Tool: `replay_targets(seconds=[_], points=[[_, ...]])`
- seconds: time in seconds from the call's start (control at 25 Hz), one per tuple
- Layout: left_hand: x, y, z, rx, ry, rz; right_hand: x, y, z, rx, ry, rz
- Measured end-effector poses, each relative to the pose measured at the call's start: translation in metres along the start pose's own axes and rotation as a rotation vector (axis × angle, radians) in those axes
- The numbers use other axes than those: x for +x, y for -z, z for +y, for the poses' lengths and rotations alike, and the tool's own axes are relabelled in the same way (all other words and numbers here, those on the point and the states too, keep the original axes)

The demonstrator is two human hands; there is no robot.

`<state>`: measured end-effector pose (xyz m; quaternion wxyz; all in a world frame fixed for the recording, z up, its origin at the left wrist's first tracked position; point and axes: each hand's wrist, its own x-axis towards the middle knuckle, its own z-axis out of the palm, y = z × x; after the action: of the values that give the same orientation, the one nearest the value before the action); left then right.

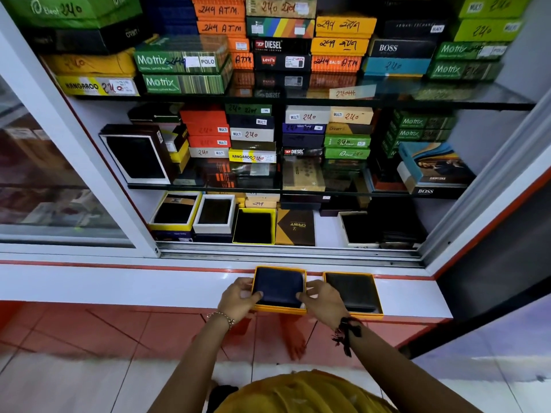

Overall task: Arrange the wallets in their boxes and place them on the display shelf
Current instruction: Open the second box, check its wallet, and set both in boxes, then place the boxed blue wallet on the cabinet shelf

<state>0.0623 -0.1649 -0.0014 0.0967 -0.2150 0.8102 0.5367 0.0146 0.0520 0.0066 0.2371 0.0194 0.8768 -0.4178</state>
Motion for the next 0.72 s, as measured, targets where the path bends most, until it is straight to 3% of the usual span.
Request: replay_targets(seconds=[0.08, 0.2, 0.4, 0.52, 0.72], points=[[-0.005, 0.016, 0.02, -0.128, 0.024, -0.033, -0.009, 0.016, -0.013, 0.11, 0.056, 0.059], [-0.016, 0.041, 0.07, -0.244, -0.1, -0.024, -0.023, 0.05, -0.051, 0.168, 0.223, 0.173], [-0.01, 0.079, 0.157, -0.224, -0.4, 0.18, -0.023, 0.103, -0.13, 0.193, 0.538, 0.368], [0.02, 0.09, 0.189, -0.127, -0.467, 0.291, 0.011, 0.109, -0.165, 0.13, 0.561, 0.429], [0.085, 0.104, 0.195, 0.077, -0.404, 0.468, 0.074, 0.09, -0.206, -0.019, 0.49, 0.489]])
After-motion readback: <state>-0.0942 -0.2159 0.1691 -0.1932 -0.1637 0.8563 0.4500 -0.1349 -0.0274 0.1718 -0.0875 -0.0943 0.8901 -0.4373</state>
